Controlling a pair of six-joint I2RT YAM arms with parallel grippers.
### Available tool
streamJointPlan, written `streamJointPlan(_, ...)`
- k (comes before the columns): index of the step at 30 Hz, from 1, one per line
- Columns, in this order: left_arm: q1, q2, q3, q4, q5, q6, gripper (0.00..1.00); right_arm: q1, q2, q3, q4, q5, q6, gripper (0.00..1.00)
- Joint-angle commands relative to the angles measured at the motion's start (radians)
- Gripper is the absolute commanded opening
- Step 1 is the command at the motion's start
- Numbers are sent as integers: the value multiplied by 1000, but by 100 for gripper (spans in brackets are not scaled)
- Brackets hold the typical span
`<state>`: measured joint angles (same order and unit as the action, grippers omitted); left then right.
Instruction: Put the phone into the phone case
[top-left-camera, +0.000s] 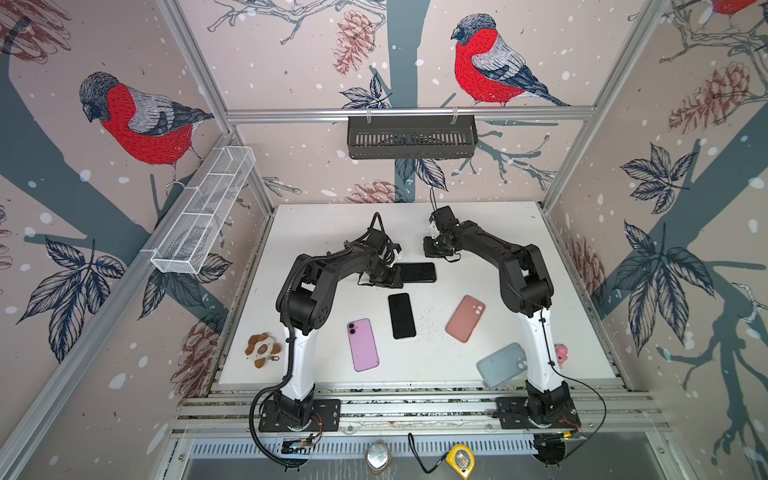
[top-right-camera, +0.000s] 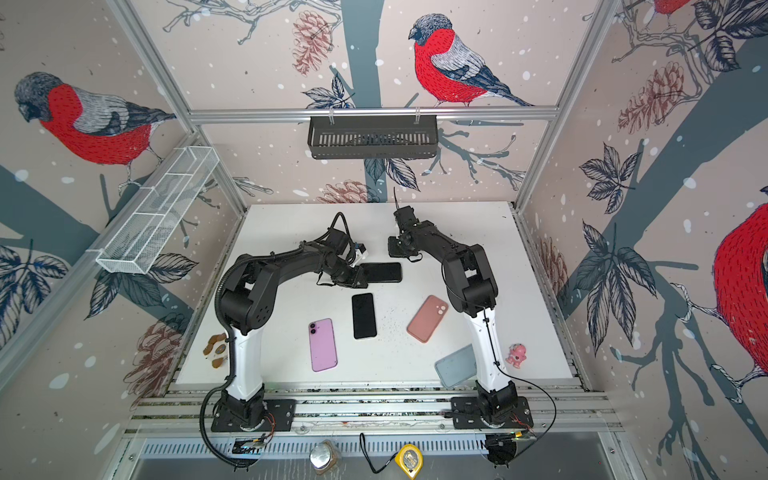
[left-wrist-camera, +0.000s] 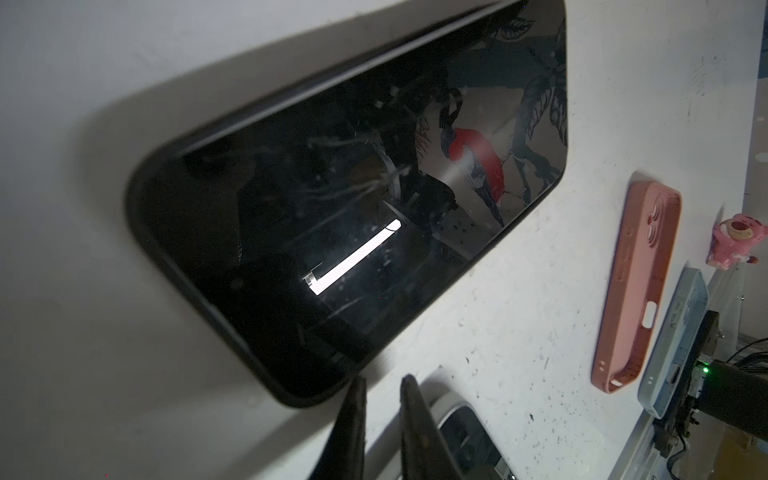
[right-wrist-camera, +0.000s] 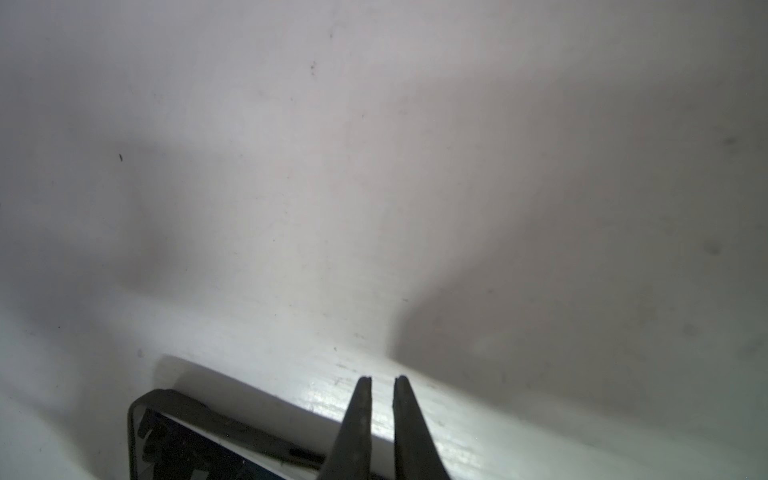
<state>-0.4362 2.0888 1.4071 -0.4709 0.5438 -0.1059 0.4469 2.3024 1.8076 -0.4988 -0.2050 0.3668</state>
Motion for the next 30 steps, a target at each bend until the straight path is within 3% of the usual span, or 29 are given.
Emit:
streamJointPlan(1,-3,12,8,-38,-44,8,19,7,-11,-43,-18,-33,-13,14)
streamJointPlan(14,71,-3,5,-11,-77,-32,21,36,-351,-509,152,-57,29,14)
streamJointPlan(19,85,-24,-8,30,-46,-50,22,33,-405,-548,125,9,0,19)
streamJointPlan(25,106,-3,37,46,9,-109,22,53,-417,-567,117,1,-11,20)
streamJointPlan(30,102,20,148,-58,-65,-87,23,60,-417,-565,113,1,-17,20)
